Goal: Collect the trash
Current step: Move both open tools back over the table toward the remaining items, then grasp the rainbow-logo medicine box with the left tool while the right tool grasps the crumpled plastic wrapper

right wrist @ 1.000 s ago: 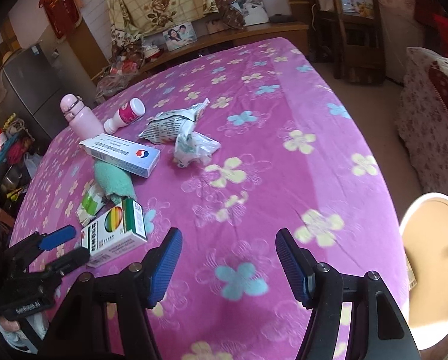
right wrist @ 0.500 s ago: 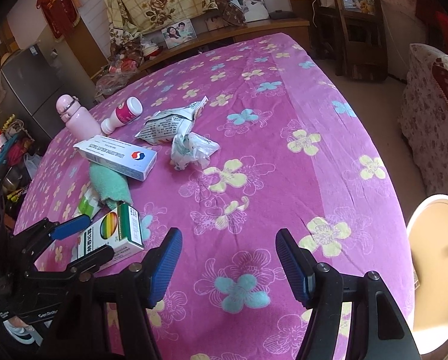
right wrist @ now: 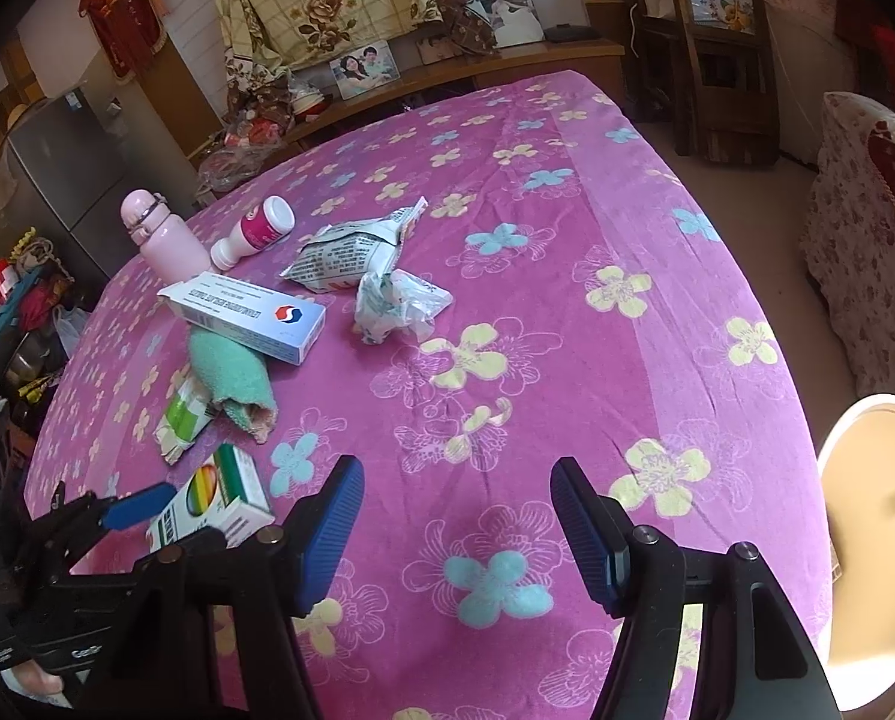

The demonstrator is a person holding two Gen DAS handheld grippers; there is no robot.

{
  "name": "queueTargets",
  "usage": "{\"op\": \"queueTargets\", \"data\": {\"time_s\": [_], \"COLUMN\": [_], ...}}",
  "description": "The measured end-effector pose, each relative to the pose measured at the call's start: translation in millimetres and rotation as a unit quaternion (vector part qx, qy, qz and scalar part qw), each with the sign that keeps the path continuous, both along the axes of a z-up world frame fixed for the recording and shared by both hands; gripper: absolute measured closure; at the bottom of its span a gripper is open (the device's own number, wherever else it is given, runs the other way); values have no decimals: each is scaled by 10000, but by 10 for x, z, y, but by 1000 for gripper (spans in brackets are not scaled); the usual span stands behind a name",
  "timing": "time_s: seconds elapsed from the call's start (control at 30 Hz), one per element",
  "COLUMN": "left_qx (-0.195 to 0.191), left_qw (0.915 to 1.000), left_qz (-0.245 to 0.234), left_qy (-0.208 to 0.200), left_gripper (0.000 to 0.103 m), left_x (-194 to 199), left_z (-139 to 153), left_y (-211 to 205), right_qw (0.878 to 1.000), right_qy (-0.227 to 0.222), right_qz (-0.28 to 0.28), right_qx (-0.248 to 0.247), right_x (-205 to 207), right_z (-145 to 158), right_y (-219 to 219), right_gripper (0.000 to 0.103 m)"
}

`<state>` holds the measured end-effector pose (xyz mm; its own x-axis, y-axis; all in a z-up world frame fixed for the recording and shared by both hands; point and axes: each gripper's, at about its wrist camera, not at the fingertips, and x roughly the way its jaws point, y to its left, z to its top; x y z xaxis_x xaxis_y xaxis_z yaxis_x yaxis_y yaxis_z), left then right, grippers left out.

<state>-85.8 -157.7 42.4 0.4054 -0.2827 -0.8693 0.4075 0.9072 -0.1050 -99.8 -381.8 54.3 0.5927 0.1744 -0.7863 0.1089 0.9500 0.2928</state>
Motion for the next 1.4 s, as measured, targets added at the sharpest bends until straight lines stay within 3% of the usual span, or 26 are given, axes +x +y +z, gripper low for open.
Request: {"op": "queueTargets", "data": {"time_s": [0.17, 0.53, 1.0, 1.4], "left_qx": [-165, 209, 110, -71], "left_qw": [9998, 9982, 9989, 9970], "left_qz": [-124, -542, 450, 765], "left_qy": [-43, -116, -51, 32], "left_gripper": [32, 28, 35, 38], "left_x": [-35, -17, 18, 143], "left_z": [25, -119, -160, -192], "left_y": [115, -58, 77, 164], "right_qw": [10000, 9997, 9995, 9971], "right_qy": [6, 76, 23, -26], "right_qz": [60, 214, 265, 325], "right_qx": [13, -41, -145, -695], "right_x": [37, 143, 254, 825], "right_z": [-17, -64, -62, -38], "right_y": [44, 195, 234, 300], "right_gripper": [35, 35, 34, 35]}}
